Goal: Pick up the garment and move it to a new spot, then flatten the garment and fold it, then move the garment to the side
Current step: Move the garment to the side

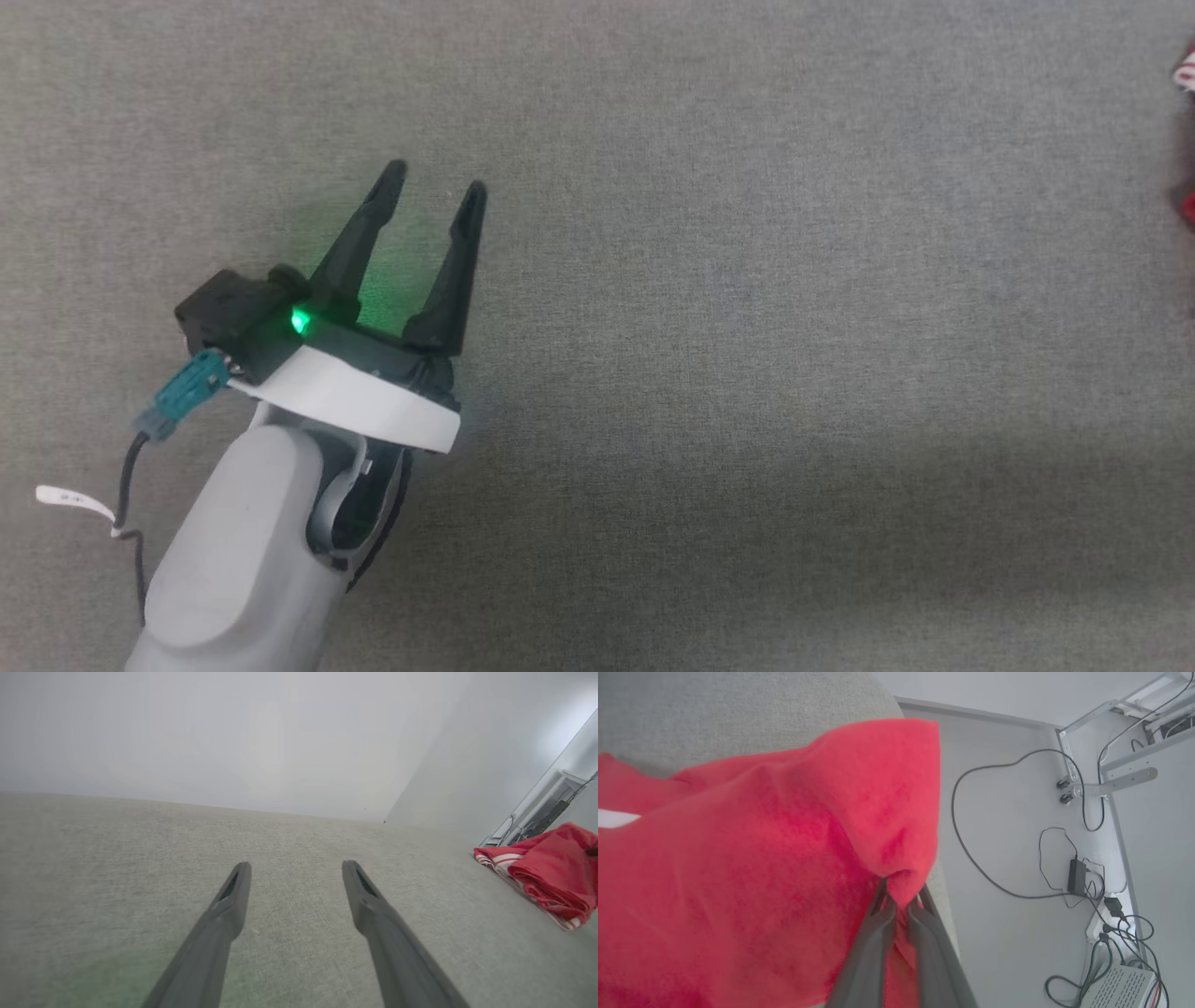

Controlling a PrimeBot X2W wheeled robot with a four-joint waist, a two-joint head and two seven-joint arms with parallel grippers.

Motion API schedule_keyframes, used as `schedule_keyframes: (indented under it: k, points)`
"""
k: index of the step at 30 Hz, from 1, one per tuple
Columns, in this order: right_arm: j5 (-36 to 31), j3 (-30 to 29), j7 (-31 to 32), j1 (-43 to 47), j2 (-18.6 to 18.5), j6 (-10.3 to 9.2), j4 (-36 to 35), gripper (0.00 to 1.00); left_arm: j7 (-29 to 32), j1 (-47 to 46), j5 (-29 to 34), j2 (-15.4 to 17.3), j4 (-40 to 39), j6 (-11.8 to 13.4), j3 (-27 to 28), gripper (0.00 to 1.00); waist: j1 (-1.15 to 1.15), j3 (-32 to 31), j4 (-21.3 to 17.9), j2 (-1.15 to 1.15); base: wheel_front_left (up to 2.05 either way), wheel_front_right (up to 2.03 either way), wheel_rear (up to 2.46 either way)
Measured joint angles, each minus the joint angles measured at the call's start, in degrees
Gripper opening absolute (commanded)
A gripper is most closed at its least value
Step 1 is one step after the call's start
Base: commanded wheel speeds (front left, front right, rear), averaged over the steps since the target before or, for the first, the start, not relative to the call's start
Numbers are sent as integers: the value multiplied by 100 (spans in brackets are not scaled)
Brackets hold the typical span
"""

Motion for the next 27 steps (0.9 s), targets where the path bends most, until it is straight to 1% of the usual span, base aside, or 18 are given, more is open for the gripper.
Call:
schedule_keyframes:
  k: [3, 6, 11, 14, 16, 17, 18, 19, 20, 21, 27]
  points:
    - [-122, 108, -258, -77, -82, 0, 156, 0, 1, -160, -114, 48, 18, 0, -151, 100, 0, 101, -19, 0, 0, 0, 0]
    - [-159, 193, -499, -158, -76, -1, 357, 0, 0, -287, -153, 92, 31, 0, -253, 100, 0, 184, -3, 0, 0, 0, 0]
    - [-335, 407, -950, -297, 113, -1, 760, 0, 0, -418, -254, 118, 52, 0, -366, 100, 0, 282, 65, 0, 0, 0, 0]
    - [-385, 523, -1092, -424, 261, -1, 1033, 0, 0, -468, -298, 120, 58, 0, -381, 100, 0, 323, 112, 0, 0, 0, 0]
    - [-445, 581, -1160, -527, 285, -1, 1202, 0, 0, -481, -337, 118, 65, 0, -368, 100, 0, 332, 139, 0, 0, 0, 0]
    - [-492, 611, -1238, -578, 288, -1, 1276, 12, 0, -481, -398, 118, 68, 0, -354, 100, 0, 332, 147, 0, 0, 0, 0]
    - [-509, 602, -1304, -636, 296, -1, 1351, 33, 0, -481, -446, 119, 70, 0, -337, 100, 0, 328, 151, 0, 0, 0, 0]
    - [-523, 614, -1334, -709, 300, -1, 1434, 44, 0, -480, -456, 132, 71, 0, -322, 100, 0, 321, 153, 0, 0, 0, 0]
    - [-553, 637, -1376, -761, 298, -1, 1495, 68, 0, -474, -460, 134, 62, 0, -277, 100, 0, 309, 152, 0, 0, 0, 0]
    - [-568, 659, -1417, -809, 314, -1, 1535, 100, 0, -468, -492, 138, 53, 0, -232, 100, 0, 291, 149, 0, 0, 0, 0]
    - [-534, 723, -1612, -1005, 479, -1, 1729, 100, 0, -286, -560, 207, 47, 0, -79, 100, 0, 105, 82, 0, 0, 0, 0]
